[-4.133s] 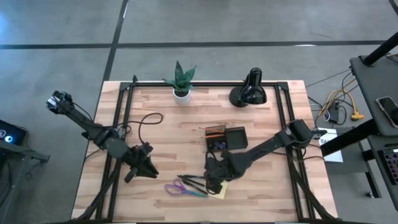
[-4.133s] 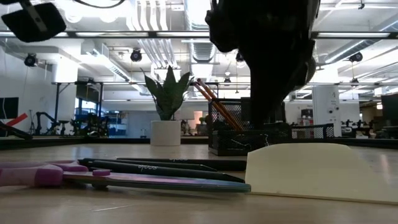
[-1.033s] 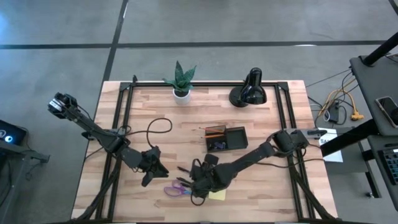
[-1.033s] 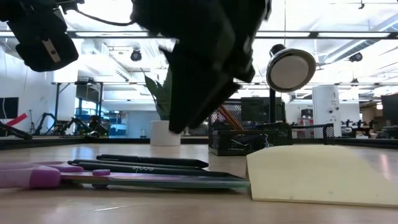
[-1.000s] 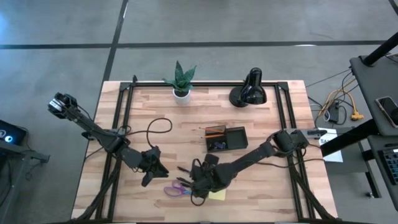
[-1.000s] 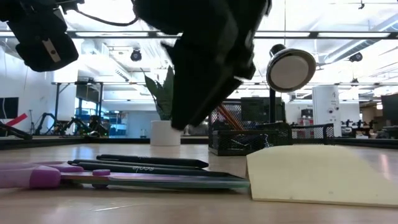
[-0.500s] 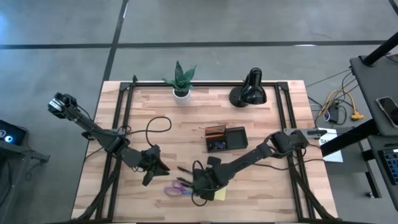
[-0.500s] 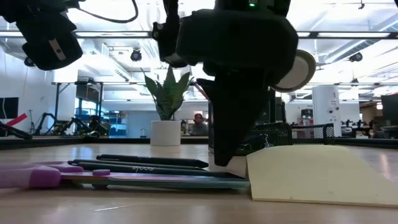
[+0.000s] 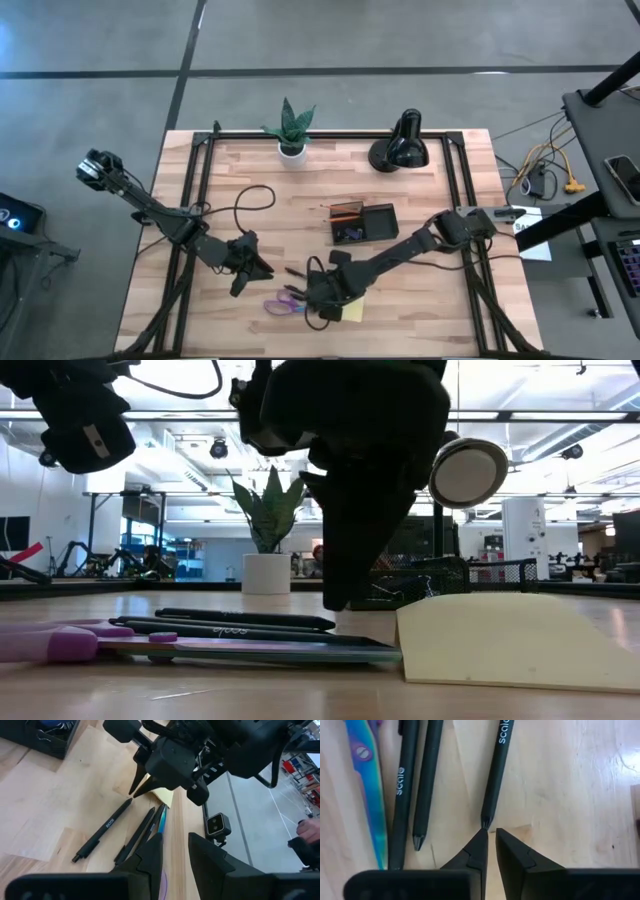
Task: Pick and place office supplies into organizer
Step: Put the top black ballpen into the black desk organizer
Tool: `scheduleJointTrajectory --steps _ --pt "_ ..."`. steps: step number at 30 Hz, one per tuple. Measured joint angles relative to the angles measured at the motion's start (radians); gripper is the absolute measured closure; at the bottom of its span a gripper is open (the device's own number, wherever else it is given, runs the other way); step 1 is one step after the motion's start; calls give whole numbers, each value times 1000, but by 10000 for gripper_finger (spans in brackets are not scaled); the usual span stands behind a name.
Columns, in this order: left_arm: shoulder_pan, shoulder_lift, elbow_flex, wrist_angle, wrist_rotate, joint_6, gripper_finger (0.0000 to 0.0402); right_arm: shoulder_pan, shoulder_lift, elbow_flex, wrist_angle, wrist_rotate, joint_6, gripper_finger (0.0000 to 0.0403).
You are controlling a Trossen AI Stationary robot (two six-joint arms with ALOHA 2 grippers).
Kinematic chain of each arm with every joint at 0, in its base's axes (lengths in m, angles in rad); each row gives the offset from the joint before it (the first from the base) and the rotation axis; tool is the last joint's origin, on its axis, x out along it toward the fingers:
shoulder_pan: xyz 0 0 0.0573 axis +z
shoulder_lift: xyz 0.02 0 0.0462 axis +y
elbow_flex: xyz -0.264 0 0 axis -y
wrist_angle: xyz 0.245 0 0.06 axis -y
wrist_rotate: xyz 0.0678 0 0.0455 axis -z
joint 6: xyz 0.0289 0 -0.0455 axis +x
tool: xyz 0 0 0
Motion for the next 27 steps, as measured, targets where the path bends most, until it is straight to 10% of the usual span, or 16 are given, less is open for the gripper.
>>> scheduleJointTrajectory --steps 27 --pt "0 0 -11 1 6 0 325 -9 -2 1 89 23 14 390"
